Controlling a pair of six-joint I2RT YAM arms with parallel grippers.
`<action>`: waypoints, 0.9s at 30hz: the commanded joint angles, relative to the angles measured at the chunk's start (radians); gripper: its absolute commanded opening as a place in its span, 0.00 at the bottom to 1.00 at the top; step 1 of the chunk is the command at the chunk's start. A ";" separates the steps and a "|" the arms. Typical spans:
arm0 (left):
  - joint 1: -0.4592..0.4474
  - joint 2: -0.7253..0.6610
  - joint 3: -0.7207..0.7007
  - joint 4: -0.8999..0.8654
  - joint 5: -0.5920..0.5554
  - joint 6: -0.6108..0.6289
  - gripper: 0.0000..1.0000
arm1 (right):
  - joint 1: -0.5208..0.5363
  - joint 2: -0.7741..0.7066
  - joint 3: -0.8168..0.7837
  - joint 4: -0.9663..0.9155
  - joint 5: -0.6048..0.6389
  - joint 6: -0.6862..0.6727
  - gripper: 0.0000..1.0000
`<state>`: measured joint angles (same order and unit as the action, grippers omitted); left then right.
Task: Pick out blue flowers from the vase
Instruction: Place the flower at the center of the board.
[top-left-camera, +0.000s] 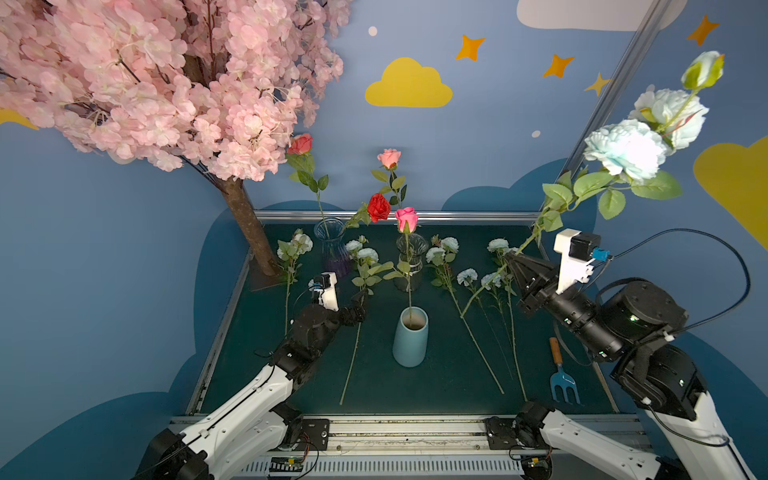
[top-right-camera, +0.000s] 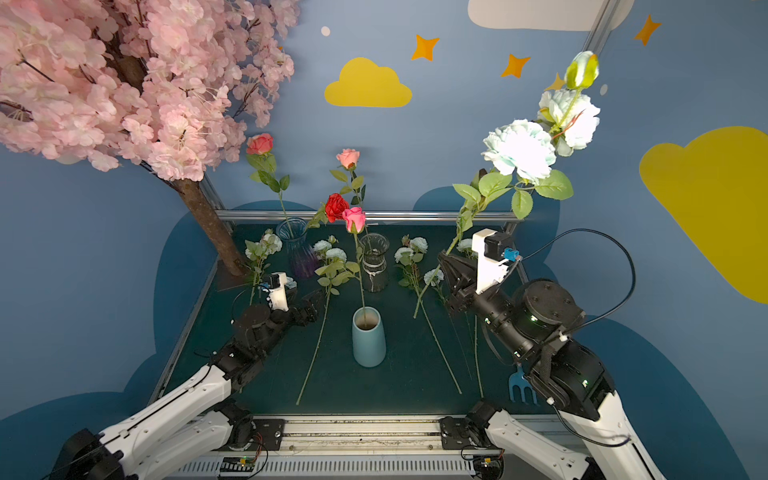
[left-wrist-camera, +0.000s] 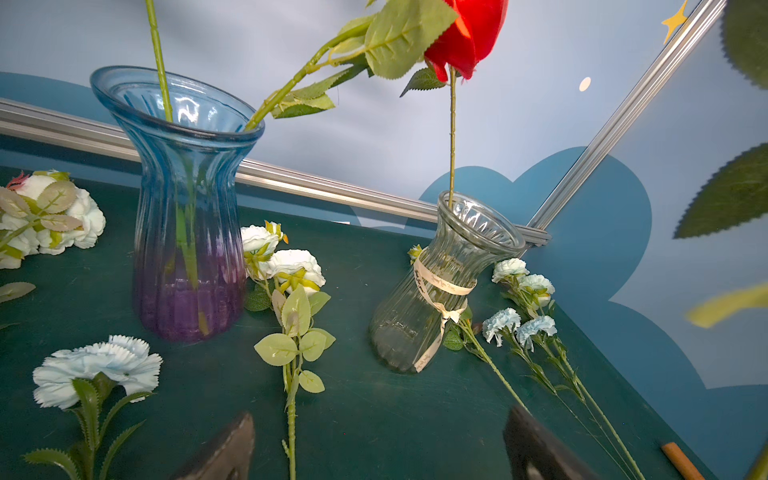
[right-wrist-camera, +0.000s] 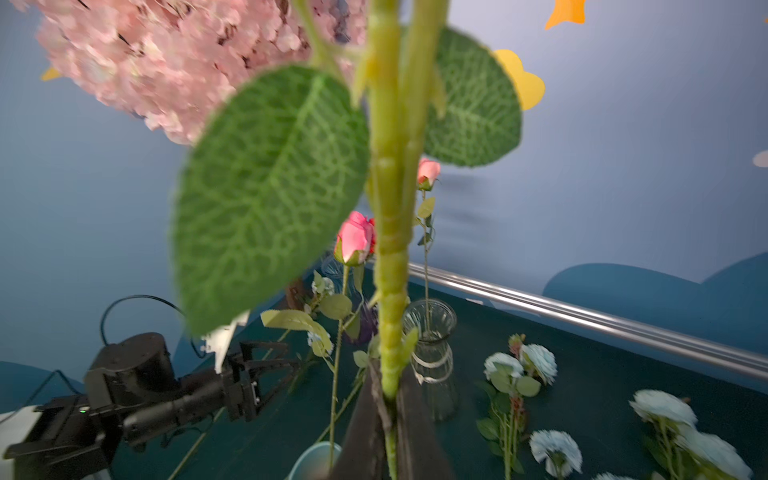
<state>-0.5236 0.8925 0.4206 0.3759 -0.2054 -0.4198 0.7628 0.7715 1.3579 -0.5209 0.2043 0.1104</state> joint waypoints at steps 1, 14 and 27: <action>0.005 0.006 0.003 0.028 0.005 -0.004 0.94 | -0.020 0.018 -0.012 -0.115 0.126 -0.017 0.00; 0.005 0.020 0.009 0.031 0.007 -0.002 0.93 | -0.253 0.214 -0.034 -0.332 -0.033 0.022 0.00; 0.006 0.021 0.013 0.028 0.002 0.001 0.93 | -0.336 0.474 -0.022 -0.361 -0.059 -0.024 0.00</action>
<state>-0.5232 0.9115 0.4206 0.3771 -0.2054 -0.4194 0.4366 1.2175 1.3167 -0.8806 0.1684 0.0994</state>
